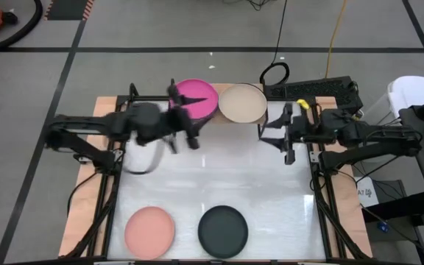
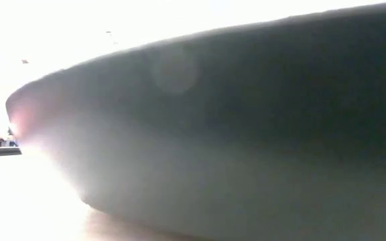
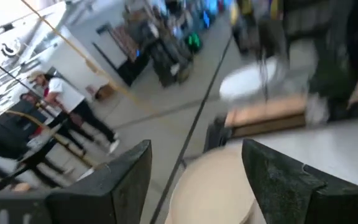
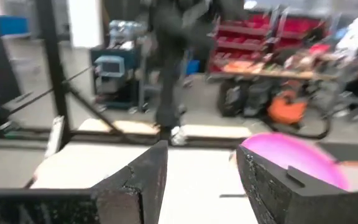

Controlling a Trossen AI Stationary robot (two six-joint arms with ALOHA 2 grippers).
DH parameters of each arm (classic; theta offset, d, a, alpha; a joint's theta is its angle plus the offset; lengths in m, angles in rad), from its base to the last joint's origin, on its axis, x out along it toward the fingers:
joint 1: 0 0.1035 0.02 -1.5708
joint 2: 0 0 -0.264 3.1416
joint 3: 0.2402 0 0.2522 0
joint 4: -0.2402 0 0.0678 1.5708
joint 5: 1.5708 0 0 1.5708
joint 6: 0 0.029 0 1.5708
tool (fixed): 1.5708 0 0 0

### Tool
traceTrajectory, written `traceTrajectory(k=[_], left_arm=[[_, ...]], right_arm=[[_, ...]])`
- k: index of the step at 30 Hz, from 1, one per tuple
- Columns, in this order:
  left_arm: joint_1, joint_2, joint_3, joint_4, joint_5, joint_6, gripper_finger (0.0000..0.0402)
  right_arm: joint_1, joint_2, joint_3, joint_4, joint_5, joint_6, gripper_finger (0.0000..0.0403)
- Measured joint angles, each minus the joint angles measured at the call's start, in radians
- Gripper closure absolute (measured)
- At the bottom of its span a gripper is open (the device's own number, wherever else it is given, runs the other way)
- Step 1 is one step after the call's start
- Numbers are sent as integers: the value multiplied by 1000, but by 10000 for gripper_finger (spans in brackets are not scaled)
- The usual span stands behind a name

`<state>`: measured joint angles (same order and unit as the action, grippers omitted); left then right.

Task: Place and stack plates onto a shelf
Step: Stack the black plate on top of the brown plate on the shelf

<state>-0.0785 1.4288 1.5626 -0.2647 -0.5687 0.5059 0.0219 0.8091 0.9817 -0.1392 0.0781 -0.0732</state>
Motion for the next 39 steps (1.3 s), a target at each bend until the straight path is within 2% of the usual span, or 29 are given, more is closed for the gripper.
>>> traceTrajectory(k=[2,8,17,22,28,35,39], left_arm=[[-36,-57,0,-14,0,-31,149],[-140,-218,-82,-17,1,-130,149],[-256,-383,-412,176,-92,-207,149],[-287,-432,-602,334,-122,-253,149],[-305,-454,-790,485,-124,-377,149],[-308,-454,-959,643,-124,-495,149],[-309,-454,-1013,693,-125,-524,149]], right_arm=[[6,19,0,-23,-31,21,229],[51,114,0,-80,-31,36,229],[156,364,0,-81,-31,119,229],[220,515,0,-44,-32,177,229],[262,673,0,23,-33,301,229],[286,811,0,79,-84,375,229],[295,868,0,105,-83,406,229]])
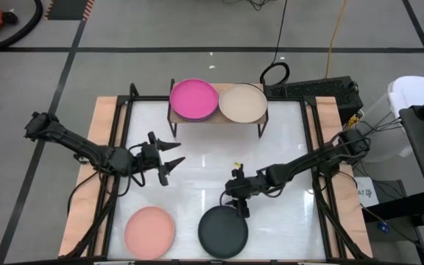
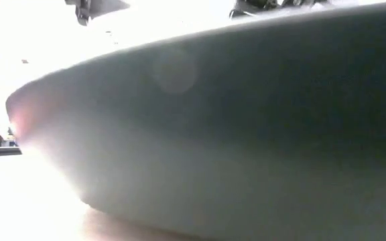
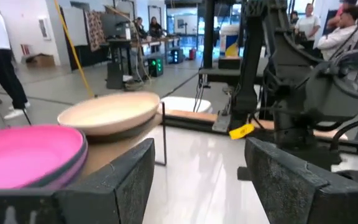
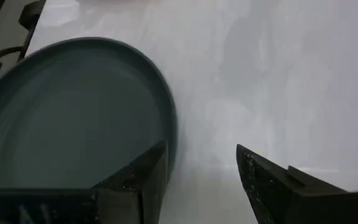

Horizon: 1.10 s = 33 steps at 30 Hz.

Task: Place and stack plates onto a shelf
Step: Stack the black plate on top of the brown plate on the shelf

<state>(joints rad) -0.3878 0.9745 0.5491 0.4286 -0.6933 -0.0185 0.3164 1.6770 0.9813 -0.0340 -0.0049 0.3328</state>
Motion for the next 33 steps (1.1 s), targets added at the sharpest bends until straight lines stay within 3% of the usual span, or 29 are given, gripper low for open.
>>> traceTrajectory(k=[11,20,25,33], left_arm=[[1,0,-43,22,-19,-35,149],[1,0,-43,21,-21,-46,149],[1,0,-43,21,-22,-47,149],[1,0,-43,21,-22,-53,149]], right_arm=[[33,121,0,93,-52,52,229],[39,135,0,87,-50,51,238],[40,131,0,90,-50,47,278],[39,132,0,91,-50,16,391]])
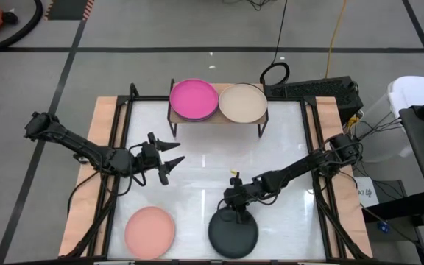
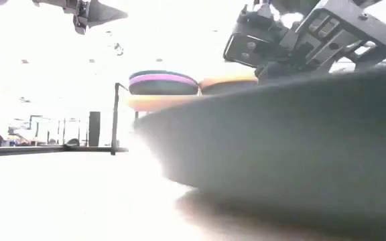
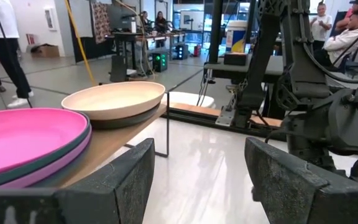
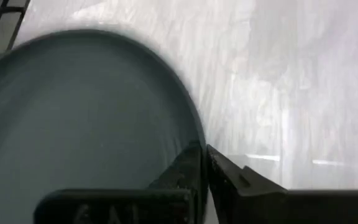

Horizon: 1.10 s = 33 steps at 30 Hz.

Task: Place and stack plates onto a shelf
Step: Stack the black plate on top of the brown plate on the shelf

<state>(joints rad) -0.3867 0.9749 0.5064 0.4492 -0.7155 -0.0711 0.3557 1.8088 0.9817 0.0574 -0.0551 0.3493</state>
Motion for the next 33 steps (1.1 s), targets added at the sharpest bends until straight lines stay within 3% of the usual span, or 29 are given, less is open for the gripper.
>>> traceTrajectory(k=[9,15,26,33], left_arm=[[0,0,0,-3,0,-22,149],[0,0,0,-3,0,-30,149],[0,0,0,-3,0,-30,149],[0,0,0,-3,1,-37,149]], right_arm=[[0,-3,0,-1,-2,-39,400],[-10,-74,0,-53,16,-72,401],[-84,-440,0,-231,261,-138,402],[-214,-687,0,-291,397,-202,402]])
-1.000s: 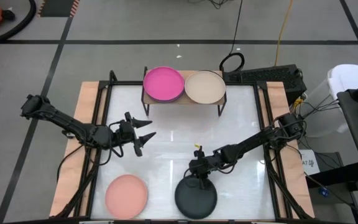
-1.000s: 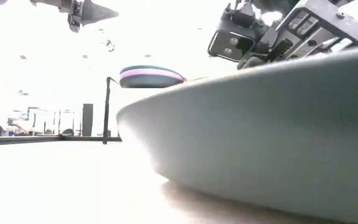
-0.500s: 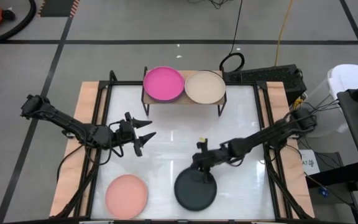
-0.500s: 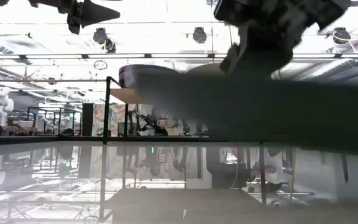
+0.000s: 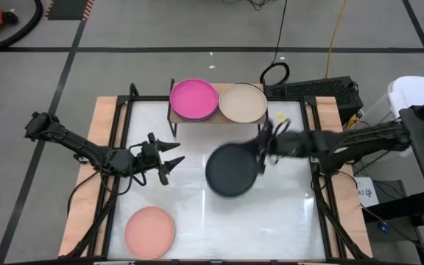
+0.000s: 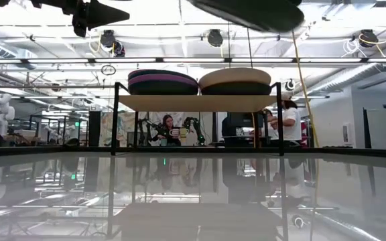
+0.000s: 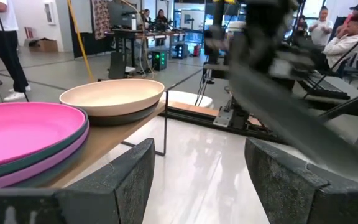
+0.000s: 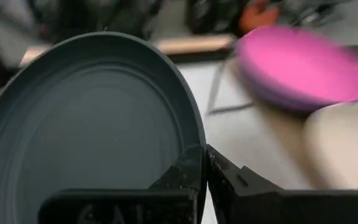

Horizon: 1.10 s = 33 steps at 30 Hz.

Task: Place and stack plates onto a shelf
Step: Stack the black plate on top of the brown plate on the shelf

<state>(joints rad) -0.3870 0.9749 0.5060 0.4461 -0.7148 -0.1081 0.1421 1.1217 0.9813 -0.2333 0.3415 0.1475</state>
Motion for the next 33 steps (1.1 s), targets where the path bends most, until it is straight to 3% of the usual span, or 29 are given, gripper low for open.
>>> traceTrajectory(k=[5,10,20,27,33], left_arm=[[0,0,0,0,0,-3,149],[4,0,0,4,0,-3,149],[6,0,0,9,-1,-2,149],[8,0,0,8,-1,-1,149],[8,0,0,8,-1,-1,149]], right_arm=[[-171,-131,0,40,20,-39,402],[-383,-158,0,99,19,-90,403],[-793,-23,0,179,-238,-2,403],[-900,108,0,138,-345,32,403],[-909,176,0,110,-347,28,403]])
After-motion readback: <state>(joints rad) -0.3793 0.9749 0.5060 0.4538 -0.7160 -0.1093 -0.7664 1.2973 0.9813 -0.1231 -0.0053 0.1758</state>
